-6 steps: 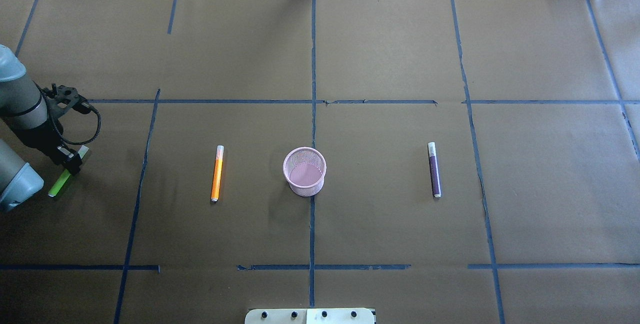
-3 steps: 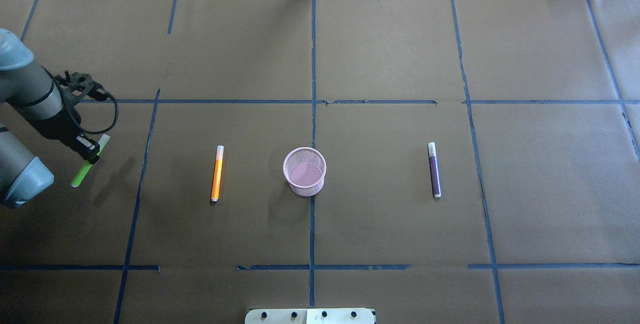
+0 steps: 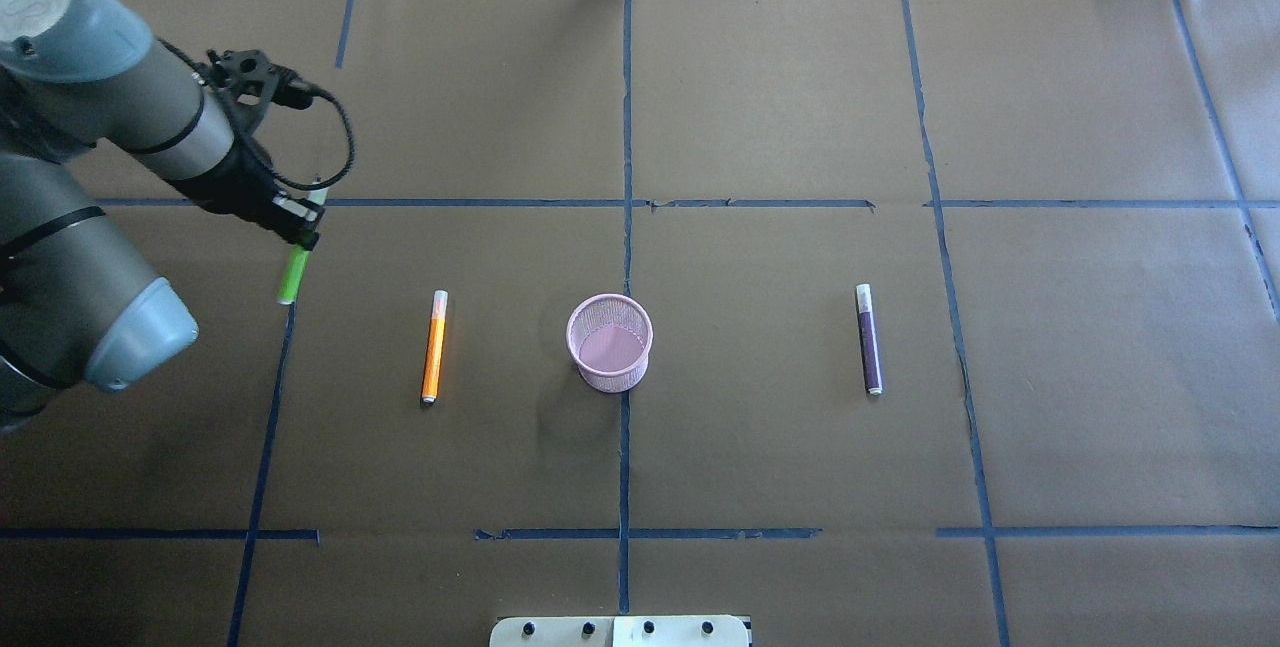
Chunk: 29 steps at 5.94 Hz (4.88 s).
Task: Collect pens into pen holder
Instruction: 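Carry the green highlighter with the left gripper over the lilac cup, then release the green highlighter into the cup and raise the left gripper, then bring the yellow highlighter in with the right gripper toward the cup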
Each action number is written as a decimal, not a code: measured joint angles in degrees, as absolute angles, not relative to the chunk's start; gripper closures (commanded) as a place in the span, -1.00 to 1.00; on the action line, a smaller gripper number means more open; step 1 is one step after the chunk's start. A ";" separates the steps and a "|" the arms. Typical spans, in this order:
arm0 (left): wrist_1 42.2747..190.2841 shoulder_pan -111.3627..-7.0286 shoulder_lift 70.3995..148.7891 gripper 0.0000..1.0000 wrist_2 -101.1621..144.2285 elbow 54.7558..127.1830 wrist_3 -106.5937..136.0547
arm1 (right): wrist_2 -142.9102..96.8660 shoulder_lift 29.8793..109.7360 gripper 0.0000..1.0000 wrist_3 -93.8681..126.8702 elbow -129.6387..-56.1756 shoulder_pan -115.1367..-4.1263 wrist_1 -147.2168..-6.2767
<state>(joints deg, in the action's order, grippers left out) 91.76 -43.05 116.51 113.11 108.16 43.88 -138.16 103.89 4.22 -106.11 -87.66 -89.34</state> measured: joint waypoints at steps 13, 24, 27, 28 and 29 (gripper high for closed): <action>95.94 -16.01 129.42 -1.00 65.14 106.23 66.11 | -139.10 102.93 -1.00 4.06 -105.48 -86.39 -89.27; 91.99 -39.85 115.66 -1.00 104.75 111.62 54.86 | -135.01 97.49 0.04 11.12 -74.14 -76.28 -63.28; 91.94 -39.94 115.66 -1.00 104.85 111.56 54.93 | -135.00 97.29 1.00 11.77 -74.10 -75.79 -63.28; 91.93 -39.96 115.66 -1.00 104.88 111.54 54.93 | -135.05 97.18 1.00 11.72 -74.59 -75.79 -63.26; 91.93 -39.96 115.66 -1.00 104.92 111.54 54.93 | -135.13 97.16 1.00 11.53 -76.32 -75.86 -63.22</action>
<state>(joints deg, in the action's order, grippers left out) 91.93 -39.96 115.66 104.92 111.54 54.93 -135.13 97.16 11.53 -76.32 -75.86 -63.22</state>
